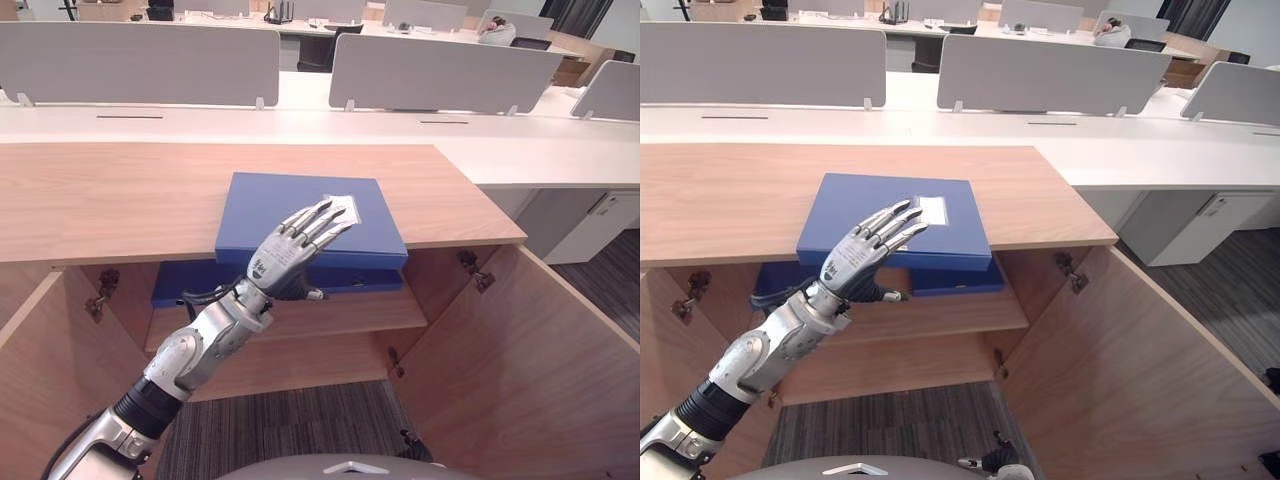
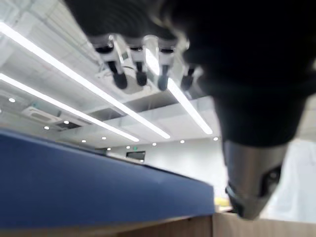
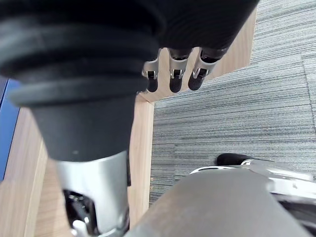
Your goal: Walk over to the cabinet, pick up the folder, carry it to the office cabinet, place the folder inside the office cabinet, then close the office cabinet door
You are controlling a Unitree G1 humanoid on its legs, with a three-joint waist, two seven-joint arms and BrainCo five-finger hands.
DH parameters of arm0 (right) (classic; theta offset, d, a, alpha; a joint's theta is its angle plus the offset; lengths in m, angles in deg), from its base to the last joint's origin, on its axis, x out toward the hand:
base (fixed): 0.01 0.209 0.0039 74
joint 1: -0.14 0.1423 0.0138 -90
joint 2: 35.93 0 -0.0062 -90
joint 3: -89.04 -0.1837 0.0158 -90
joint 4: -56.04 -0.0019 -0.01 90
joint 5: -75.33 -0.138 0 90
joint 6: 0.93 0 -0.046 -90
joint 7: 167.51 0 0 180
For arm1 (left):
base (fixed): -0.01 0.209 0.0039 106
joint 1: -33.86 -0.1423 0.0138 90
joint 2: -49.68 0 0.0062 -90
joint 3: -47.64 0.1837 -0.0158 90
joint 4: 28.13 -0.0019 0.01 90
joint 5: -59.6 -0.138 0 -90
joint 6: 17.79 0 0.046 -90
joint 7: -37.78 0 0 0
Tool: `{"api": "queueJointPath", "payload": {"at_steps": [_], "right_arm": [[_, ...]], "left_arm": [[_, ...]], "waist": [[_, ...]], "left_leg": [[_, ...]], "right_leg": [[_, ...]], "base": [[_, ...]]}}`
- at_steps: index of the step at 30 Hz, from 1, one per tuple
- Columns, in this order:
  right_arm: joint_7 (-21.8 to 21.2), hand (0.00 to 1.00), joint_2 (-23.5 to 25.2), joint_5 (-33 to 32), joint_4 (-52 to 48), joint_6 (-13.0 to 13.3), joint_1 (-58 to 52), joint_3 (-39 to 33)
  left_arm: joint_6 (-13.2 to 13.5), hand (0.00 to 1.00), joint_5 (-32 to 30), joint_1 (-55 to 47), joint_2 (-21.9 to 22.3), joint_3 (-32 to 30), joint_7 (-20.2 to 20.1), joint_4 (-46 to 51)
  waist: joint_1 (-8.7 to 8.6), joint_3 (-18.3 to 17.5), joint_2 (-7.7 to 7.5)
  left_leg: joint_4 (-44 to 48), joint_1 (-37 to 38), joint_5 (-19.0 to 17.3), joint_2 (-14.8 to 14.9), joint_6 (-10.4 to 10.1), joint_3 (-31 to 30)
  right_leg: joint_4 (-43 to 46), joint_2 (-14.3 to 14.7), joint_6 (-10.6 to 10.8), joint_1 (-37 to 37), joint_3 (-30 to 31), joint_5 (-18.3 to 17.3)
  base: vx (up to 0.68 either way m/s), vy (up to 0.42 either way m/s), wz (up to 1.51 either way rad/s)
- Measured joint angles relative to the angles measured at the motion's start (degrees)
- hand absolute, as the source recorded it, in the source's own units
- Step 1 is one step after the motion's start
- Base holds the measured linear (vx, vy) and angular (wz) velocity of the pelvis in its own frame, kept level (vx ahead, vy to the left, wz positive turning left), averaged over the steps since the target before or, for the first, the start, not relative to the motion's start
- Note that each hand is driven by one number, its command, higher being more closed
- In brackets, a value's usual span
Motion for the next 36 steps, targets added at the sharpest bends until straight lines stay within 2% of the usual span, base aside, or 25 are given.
{"api": "queueJointPath", "payload": {"at_steps": [14,22,23,36], "right_arm": [[0.03,0.00,-0.45,-0.01,-1.25,-0.01,-0.15,-0.04],[0.05,0.00,-0.75,-0.13,-1.51,-0.01,-0.07,-0.12],[0.06,0.00,-0.75,-0.12,-1.51,-0.01,-0.08,-0.12],[-0.01,0.00,-0.40,-0.14,-1.51,-0.06,-0.12,-1.19]], "left_arm": [[-6.26,0.00,-8.81,-1.29,3.18,-5.58,4.08,-5.23],[-7.06,0.00,-11.08,-1.30,4.30,-6.51,4.80,-6.42],[-7.08,1.00,-11.22,-1.29,4.33,-6.51,4.80,-6.42],[-7.47,1.00,-13.19,-0.94,4.33,-7.52,6.04,-6.47]], "waist": [[-0.40,0.28,0.27],[-1.08,0.76,0.86],[-1.10,0.77,0.85],[-1.38,0.81,0.70]], "left_leg": [[0.01,0.23,-0.90,-0.12,-0.27,0.21],[0.00,0.34,-0.95,-0.08,-0.28,0.22],[0.00,0.34,-0.96,-0.08,-0.28,0.23],[0.00,0.41,-1.08,-0.07,-0.26,0.56]], "right_leg": [[-0.87,0.00,0.02,0.72,-0.07,0.11],[-0.88,0.02,0.02,0.85,-0.07,0.10],[-0.87,0.02,0.02,0.85,-0.06,0.10],[-1.00,0.02,0.02,0.83,0.12,0.11]], "base": [[0.00,0.000,0.00],[0.00,0.000,0.00],[0.00,0.000,0.00],[0.00,0.000,0.00]]}}
